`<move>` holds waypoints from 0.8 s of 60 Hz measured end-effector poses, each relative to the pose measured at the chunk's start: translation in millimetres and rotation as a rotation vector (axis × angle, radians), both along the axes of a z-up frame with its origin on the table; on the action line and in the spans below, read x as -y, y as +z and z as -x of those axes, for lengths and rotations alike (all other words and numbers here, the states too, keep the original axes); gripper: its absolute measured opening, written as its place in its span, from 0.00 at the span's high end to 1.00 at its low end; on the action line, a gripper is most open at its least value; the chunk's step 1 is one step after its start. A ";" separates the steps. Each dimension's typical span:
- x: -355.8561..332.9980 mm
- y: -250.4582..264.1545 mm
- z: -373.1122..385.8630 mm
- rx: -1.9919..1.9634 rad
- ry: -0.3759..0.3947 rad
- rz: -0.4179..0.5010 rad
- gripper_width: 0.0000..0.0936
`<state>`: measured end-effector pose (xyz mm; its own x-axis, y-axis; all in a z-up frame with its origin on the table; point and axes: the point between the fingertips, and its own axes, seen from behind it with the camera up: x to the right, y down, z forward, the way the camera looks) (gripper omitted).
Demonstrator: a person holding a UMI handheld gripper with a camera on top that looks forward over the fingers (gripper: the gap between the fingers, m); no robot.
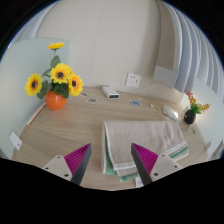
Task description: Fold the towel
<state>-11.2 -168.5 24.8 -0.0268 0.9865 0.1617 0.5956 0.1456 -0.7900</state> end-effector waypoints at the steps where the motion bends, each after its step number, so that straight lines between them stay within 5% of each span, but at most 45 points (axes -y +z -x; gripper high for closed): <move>1: -1.3 -5.3 4.2 0.006 -0.001 -0.002 0.11; 11: -6.2 -30.2 33.4 0.027 0.025 -0.023 0.30; 20: -14.4 -36.9 38.3 0.055 -0.006 -0.072 0.92; 26: -9.6 -35.8 30.7 0.117 -0.043 -0.048 0.96; 32: 28.6 -19.6 17.3 0.178 -0.048 0.167 0.96; 48: 24.3 124.8 11.0 0.031 -0.069 0.535 0.96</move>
<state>-22.2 -192.8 149.6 0.0440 0.9304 -0.3639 0.6134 -0.3127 -0.7252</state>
